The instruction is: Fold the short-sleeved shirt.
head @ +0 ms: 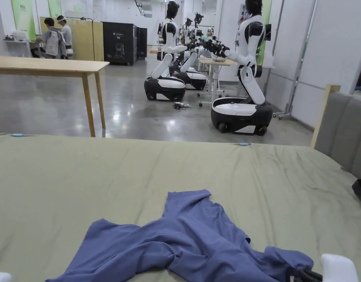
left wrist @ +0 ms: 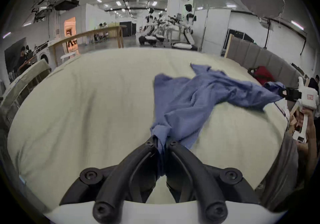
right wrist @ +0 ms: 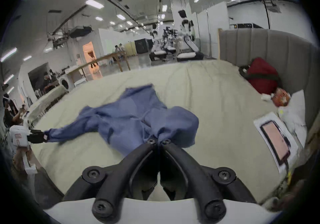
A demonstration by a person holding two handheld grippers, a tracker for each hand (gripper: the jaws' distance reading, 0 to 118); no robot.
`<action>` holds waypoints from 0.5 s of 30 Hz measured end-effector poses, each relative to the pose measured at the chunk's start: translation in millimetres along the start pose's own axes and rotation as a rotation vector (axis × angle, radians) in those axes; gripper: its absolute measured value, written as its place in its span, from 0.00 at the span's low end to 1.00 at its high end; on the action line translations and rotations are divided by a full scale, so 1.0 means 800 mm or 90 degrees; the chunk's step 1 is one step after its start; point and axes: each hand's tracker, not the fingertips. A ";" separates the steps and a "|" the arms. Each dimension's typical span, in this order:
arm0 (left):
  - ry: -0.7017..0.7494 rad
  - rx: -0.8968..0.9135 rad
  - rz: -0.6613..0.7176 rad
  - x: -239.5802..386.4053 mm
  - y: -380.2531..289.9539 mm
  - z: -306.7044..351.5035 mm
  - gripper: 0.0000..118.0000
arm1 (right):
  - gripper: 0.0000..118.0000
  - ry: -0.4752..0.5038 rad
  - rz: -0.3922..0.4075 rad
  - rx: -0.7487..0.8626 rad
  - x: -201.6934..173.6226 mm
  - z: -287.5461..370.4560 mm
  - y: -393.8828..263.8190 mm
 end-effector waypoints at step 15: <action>0.033 0.020 0.034 -0.011 -0.029 -0.014 0.63 | 0.93 -0.020 0.024 -0.065 0.011 -0.012 -0.037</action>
